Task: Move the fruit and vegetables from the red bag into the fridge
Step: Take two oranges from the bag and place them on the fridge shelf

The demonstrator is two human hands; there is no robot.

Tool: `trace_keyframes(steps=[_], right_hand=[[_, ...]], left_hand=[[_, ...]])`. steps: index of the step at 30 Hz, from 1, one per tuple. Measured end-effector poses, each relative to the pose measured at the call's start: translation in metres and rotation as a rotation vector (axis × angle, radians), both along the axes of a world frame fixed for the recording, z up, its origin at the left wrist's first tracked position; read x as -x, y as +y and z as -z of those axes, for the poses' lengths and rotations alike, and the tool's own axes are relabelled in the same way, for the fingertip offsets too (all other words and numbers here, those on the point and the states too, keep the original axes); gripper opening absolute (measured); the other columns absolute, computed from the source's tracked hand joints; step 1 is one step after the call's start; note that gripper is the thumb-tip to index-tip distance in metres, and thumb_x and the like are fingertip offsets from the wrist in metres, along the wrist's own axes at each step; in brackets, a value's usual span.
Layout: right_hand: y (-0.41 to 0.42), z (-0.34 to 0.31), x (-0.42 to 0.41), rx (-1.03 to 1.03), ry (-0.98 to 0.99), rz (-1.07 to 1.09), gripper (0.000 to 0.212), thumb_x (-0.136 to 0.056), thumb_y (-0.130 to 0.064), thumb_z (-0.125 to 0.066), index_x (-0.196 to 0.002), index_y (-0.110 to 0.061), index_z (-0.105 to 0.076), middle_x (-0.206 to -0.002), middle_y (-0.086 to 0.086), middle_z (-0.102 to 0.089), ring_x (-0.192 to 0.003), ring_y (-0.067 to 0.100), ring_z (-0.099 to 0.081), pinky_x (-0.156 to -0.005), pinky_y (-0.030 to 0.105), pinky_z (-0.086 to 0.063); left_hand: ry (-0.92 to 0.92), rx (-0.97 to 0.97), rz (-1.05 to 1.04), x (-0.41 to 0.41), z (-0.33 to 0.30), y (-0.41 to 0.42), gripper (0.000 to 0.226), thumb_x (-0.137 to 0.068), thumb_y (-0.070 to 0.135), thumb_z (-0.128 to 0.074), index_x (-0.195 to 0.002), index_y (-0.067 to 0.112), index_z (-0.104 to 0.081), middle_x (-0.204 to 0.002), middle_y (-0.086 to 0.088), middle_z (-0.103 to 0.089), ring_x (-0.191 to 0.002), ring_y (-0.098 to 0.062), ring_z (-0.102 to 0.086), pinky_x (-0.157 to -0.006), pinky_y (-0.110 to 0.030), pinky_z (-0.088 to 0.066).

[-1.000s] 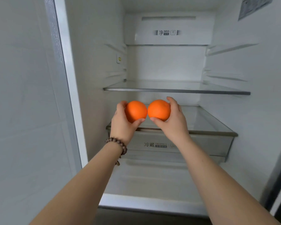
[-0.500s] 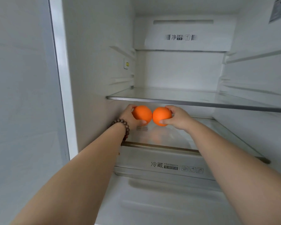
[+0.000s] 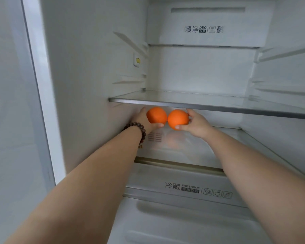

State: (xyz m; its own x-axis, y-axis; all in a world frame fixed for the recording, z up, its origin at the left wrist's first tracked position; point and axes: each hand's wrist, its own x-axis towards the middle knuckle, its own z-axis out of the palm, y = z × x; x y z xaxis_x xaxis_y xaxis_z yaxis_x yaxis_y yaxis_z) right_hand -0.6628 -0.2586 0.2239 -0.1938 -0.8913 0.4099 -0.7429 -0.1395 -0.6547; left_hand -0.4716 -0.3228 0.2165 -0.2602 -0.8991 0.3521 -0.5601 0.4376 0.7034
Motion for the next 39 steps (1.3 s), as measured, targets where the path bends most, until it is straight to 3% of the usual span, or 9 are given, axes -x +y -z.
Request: trace_keyframes(steps=[2,6,9,14,18,21,26,34,39], right_hand=[[0.003,-0.001,0.001,-0.012,0.034,0.018,0.076,-0.067,-0.022,-0.083,-0.133,-0.015,-0.044,-0.132,0.009,-0.053,-0.121,0.027,-0.05,-0.099,0.036,-0.04],[0.012,-0.002,-0.004,-0.014,0.114,0.086,0.082,-0.066,-0.033,-0.082,-0.135,-0.015,-0.04,-0.137,0.011,-0.046,-0.123,0.028,-0.046,-0.097,0.035,-0.039],[0.023,-0.011,-0.016,-0.017,0.165,0.117,0.073,-0.07,-0.035,-0.079,-0.132,-0.015,-0.045,-0.135,0.012,-0.047,-0.121,0.029,-0.048,-0.091,0.031,-0.038],[0.06,-0.016,-0.05,-0.002,0.105,0.152,0.058,-0.078,-0.038,-0.069,-0.128,-0.016,-0.049,-0.132,0.011,-0.049,-0.116,0.028,-0.051,-0.083,0.027,-0.037],[0.107,0.0,-0.081,0.137,0.078,0.192,0.065,-0.086,-0.032,-0.061,-0.142,-0.013,-0.032,-0.15,0.009,-0.029,-0.135,0.025,-0.033,-0.101,0.031,-0.033],[0.14,0.019,-0.096,0.242,0.145,0.201,0.065,-0.088,-0.034,-0.057,-0.144,-0.013,-0.029,-0.152,0.008,-0.027,-0.139,0.022,-0.025,-0.107,0.028,-0.027],[0.182,0.052,-0.12,0.236,0.153,0.227,0.066,-0.09,-0.035,-0.054,-0.145,-0.012,-0.026,-0.155,0.006,-0.021,-0.144,0.018,-0.013,-0.114,0.028,-0.016],[0.275,0.096,-0.183,0.211,0.13,0.307,0.057,-0.093,-0.033,-0.051,-0.143,-0.011,-0.033,-0.153,0.005,-0.027,-0.143,0.017,-0.02,-0.114,0.031,-0.022],[0.336,0.133,-0.22,0.088,0.138,0.34,0.054,-0.094,-0.03,-0.049,-0.142,-0.011,-0.034,-0.153,0.006,-0.028,-0.142,0.019,-0.021,-0.114,0.033,-0.023]], left_hand=[[-0.033,0.016,-0.013,0.001,-0.002,0.003,0.102,-0.066,0.038,-0.082,-0.145,0.013,-0.023,-0.139,-0.009,-0.046,-0.123,-0.026,-0.047,-0.093,-0.032,-0.04],[-0.143,0.102,-0.063,0.002,-0.008,0.014,0.099,-0.058,0.041,-0.086,-0.137,0.012,-0.034,-0.135,-0.011,-0.046,-0.121,-0.026,-0.048,-0.096,-0.036,-0.044],[-0.244,0.131,-0.07,-0.003,-0.012,0.031,0.109,-0.054,0.05,-0.084,-0.141,0.012,-0.03,-0.139,-0.011,-0.04,-0.125,-0.026,-0.044,-0.102,-0.043,-0.042],[-0.313,0.18,-0.058,-0.017,-0.019,0.069,0.101,-0.059,0.073,-0.061,-0.14,0.019,-0.033,-0.138,-0.008,-0.043,-0.125,-0.023,-0.042,-0.103,-0.041,-0.04],[-0.311,0.269,-0.061,-0.03,-0.01,0.111,0.093,-0.076,0.067,-0.052,-0.145,0.012,-0.022,-0.146,-0.012,-0.033,-0.133,-0.028,-0.034,-0.108,-0.043,-0.035],[-0.316,0.328,-0.044,-0.043,0.002,0.144,0.09,-0.083,0.063,-0.046,-0.148,0.011,-0.011,-0.154,-0.014,-0.018,-0.142,-0.03,-0.018,-0.115,-0.041,-0.023],[-0.281,0.368,0.012,-0.075,0.026,0.193,0.083,-0.088,0.056,-0.044,-0.149,0.011,-0.009,-0.155,-0.012,-0.017,-0.143,-0.027,-0.016,-0.115,-0.04,-0.022],[-0.359,0.416,0.071,-0.145,0.075,0.275,0.08,-0.09,0.054,-0.039,-0.149,0.009,-0.009,-0.156,-0.013,-0.016,-0.144,-0.026,-0.01,-0.119,-0.036,-0.009],[-0.345,0.325,0.098,-0.189,0.111,0.332,0.077,-0.092,0.054,-0.036,-0.149,0.012,-0.007,-0.157,-0.008,-0.012,-0.145,-0.022,-0.003,-0.119,-0.035,-0.006]])
